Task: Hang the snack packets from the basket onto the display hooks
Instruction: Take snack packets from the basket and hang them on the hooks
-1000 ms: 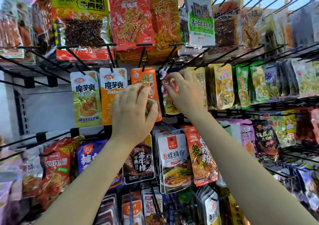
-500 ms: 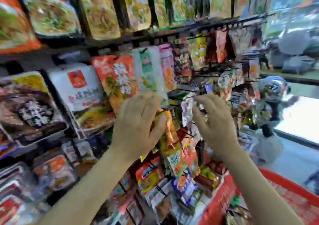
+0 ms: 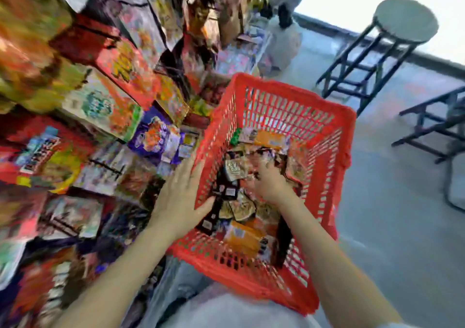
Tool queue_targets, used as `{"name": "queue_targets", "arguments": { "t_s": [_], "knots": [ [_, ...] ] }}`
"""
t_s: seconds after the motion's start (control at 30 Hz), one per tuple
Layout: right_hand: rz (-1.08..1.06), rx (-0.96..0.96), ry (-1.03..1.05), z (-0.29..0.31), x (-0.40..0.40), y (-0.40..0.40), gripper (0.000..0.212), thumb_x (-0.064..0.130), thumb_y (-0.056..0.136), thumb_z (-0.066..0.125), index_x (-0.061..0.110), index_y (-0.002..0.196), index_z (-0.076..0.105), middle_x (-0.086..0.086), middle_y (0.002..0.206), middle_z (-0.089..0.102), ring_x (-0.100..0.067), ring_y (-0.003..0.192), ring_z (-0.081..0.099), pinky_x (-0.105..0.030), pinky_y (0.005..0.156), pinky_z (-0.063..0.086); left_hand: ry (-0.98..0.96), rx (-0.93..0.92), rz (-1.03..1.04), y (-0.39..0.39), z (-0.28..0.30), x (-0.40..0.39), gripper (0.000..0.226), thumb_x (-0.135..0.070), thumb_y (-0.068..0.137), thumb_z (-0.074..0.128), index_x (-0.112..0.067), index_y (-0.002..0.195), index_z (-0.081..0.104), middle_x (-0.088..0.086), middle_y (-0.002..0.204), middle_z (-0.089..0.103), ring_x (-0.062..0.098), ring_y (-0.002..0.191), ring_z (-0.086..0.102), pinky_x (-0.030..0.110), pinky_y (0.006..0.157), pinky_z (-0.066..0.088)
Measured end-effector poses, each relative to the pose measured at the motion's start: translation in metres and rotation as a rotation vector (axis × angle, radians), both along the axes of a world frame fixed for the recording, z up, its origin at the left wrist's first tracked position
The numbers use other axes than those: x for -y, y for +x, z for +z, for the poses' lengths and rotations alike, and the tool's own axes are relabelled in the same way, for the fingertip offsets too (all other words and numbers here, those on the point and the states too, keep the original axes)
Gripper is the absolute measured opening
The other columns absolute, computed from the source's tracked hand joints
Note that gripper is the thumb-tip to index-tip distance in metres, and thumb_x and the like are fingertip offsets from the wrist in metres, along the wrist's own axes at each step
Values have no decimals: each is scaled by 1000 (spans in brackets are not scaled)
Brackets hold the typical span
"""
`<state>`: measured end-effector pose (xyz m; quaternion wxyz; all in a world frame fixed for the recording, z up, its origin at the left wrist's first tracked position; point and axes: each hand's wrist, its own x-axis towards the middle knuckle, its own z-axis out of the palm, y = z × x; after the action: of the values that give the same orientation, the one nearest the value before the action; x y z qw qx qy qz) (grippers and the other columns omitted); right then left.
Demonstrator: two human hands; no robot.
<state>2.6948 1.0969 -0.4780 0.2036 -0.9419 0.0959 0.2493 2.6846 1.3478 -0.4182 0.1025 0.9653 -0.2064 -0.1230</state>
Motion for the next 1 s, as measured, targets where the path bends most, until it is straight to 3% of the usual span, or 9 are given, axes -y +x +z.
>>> {"name": "queue_targets", "arguments": {
  "t_s": [0.17,0.33,0.47,0.53,0.63,0.73,0.8,0.87,1.0],
  "knots": [
    [-16,68,-98,-16,-10,11,67,45,93,66,12,145,38,-16,141,46,-37,128,48,-49,100,44,-53,-7,-6,1,2,-8,86,-55,88,39,-13,160,19,5,169,15,29,152,24,48,119,33],
    [100,138,-188,-21,-11,40,70,32,93,70,23,152,33,-12,154,35,-33,147,27,-55,120,21,-79,-36,17,-11,3,-20,95,-49,97,52,-28,159,-15,-15,166,-23,12,156,-8,37,122,9],
    [93,89,-248,-26,-16,49,55,30,96,65,13,145,43,-13,146,44,-34,142,32,-55,119,20,-47,-56,47,-16,3,-21,96,-52,98,49,-31,156,-24,-16,163,-29,10,155,-11,41,123,10],
    [63,225,-263,-20,-17,52,36,22,98,61,10,131,54,-14,135,53,-35,131,42,-48,109,33,-39,-76,56,-15,3,-21,95,-53,98,47,-32,155,-27,-17,162,-31,9,154,-13,41,124,10],
    [-248,350,-23,-4,-10,55,11,18,98,61,8,100,59,-9,99,61,-32,94,58,-36,67,40,-46,-93,54,-14,4,-21,95,-53,99,45,-33,154,-29,-17,162,-32,8,154,-13,42,125,11],
    [-564,244,359,4,-11,51,27,27,94,69,4,84,60,-14,81,65,-36,77,64,-42,64,52,-64,-105,63,-14,5,-21,93,-52,98,46,-33,156,-25,-17,163,-30,9,155,-11,42,124,12],
    [-579,84,445,2,-25,39,36,30,92,72,-5,95,66,-18,89,70,-29,76,65,-43,74,56,-67,-114,68,-15,6,-20,93,-52,99,47,-34,155,-25,-18,162,-30,9,155,-10,42,124,12],
    [-523,-43,363,-10,-40,27,38,32,92,73,-1,107,64,-15,100,70,-23,81,59,-42,77,55,-71,-125,70,-15,6,-20,93,-51,99,47,-35,155,-26,-19,161,-31,8,154,-10,43,124,13],
    [-587,-110,430,-27,-68,19,70,29,87,79,4,139,41,-13,127,60,-28,110,61,-37,81,50,-107,-142,69,-14,5,-22,92,-50,99,48,-36,156,-23,-23,160,-30,8,155,-8,44,123,14]
  ]
}}
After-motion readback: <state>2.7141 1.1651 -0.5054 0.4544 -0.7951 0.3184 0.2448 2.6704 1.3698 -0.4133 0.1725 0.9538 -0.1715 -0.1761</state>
